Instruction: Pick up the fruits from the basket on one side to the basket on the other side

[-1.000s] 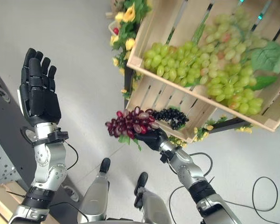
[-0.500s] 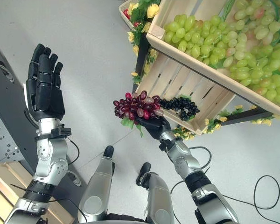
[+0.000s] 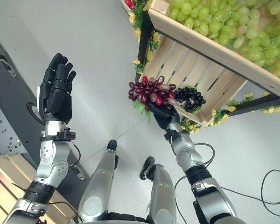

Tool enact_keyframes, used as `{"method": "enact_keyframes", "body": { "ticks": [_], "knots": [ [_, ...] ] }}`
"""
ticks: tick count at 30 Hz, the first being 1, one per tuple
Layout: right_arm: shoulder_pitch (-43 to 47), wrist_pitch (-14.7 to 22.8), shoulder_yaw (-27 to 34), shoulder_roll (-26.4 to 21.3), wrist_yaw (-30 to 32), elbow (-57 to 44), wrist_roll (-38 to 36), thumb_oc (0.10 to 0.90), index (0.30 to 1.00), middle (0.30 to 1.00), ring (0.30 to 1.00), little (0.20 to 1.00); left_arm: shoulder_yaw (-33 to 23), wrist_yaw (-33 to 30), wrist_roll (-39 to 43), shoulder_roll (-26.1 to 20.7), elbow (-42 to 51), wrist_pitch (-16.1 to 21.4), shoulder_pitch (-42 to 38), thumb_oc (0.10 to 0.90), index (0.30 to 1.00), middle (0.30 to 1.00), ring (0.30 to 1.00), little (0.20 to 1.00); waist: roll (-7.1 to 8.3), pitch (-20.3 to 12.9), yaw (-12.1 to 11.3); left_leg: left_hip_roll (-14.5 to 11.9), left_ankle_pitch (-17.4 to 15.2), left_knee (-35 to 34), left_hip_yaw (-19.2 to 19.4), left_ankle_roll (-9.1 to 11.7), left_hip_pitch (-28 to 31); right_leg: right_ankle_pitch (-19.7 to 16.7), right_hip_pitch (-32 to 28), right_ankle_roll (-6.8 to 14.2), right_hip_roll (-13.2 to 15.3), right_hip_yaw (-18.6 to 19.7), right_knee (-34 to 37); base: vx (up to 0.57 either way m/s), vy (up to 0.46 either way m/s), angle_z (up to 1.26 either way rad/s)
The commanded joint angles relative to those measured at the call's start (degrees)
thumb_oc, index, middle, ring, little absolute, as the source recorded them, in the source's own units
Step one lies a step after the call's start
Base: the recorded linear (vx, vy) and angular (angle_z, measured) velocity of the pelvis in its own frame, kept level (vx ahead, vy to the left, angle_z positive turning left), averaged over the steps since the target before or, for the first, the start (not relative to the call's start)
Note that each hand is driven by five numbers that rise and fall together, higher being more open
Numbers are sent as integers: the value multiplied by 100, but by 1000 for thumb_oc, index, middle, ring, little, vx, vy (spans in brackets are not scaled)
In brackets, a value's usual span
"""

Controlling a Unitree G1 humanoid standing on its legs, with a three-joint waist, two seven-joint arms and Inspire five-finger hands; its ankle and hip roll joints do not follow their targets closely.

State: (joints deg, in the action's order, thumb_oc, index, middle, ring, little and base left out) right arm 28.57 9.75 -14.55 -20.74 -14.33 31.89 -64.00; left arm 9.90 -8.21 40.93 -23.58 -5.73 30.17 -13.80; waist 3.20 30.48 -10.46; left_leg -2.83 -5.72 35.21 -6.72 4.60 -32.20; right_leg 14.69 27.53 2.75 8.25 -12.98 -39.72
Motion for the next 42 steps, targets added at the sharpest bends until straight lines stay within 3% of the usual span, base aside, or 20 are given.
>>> {"method": "enact_keyframes", "body": {
  "ticks": [1,10,14,20,26,27,28,29,42],
  "knots": [
    [561,933,648,-117,13,-604,-614,400,300,300,300,300,-38,342,-67,-43,605,270,-256,800,900,900,900,900,-248,-69,141,367,111,168,401,-88,-319,-540,-479,-214,-395,28,514,59,-25,-3],
    [472,1282,1066,-143,523,-663,-920,400,300,300,300,300,36,399,29,-132,549,121,-183,800,900,900,900,900,-336,-69,246,345,51,135,508,-135,-253,-580,-450,-141,-428,78,515,68,-18,-4],
    [356,1323,1266,-171,1203,-710,-616,400,300,300,300,300,44,450,123,-205,526,-81,-110,800,900,900,900,900,-335,-69,282,320,-17,73,569,-158,-90,-637,-545,-98,-422,70,544,110,-21,-5],
    [257,1332,1382,-282,2037,-789,-249,400,300,300,300,300,121,447,215,-428,499,-227,-73,800,900,900,900,900,-270,-69,284,270,49,-169,575,-134,23,-742,-607,-22,-484,8,717,67,-57,-1],
    [347,1493,1502,-333,2600,-754,-540,400,300,300,300,300,162,482,317,-680,441,-372,-111,800,900,900,900,900,-158,-69,231,218,96,-319,536,-116,-38,-803,-520,9,-586,-104,812,26,-74,1],
    [367,1440,1544,-325,2789,-741,-581,560,540,540,540,540,162,505,340,-707,404,-384,-122,800,900,900,900,900,-133,-69,228,205,101,-328,537,-111,-61,-817,-502,16,-603,-119,825,42,-53,4],
    [371,1410,1558,-332,2838,-712,-601,591,587,587,587,587,160,513,354,-728,402,-401,-122,800,900,900,900,900,-120,-69,217,197,76,-339,544,-114,-40,-805,-516,26,-609,-117,838,31,-52,5],
    [403,1439,1596,-338,2915,-661,-682,800,900,900,900,900,164,529,371,-764,390,-418,-138,800,900,900,900,900,-93,-69,213,187,126,-396,532,-112,-64,-857,-481,30,-622,-132,889,40,-52,5],
    [770,1739,1766,-491,3419,-1042,-665,800,900,900,900,900,192,701,356,-942,369,-448,-175,800,900,900,900,900,141,-69,162,-15,134,-648,600,-108,-173,-986,-565,-4,-751,-390,1449,-6,-59,4]
  ]
}}
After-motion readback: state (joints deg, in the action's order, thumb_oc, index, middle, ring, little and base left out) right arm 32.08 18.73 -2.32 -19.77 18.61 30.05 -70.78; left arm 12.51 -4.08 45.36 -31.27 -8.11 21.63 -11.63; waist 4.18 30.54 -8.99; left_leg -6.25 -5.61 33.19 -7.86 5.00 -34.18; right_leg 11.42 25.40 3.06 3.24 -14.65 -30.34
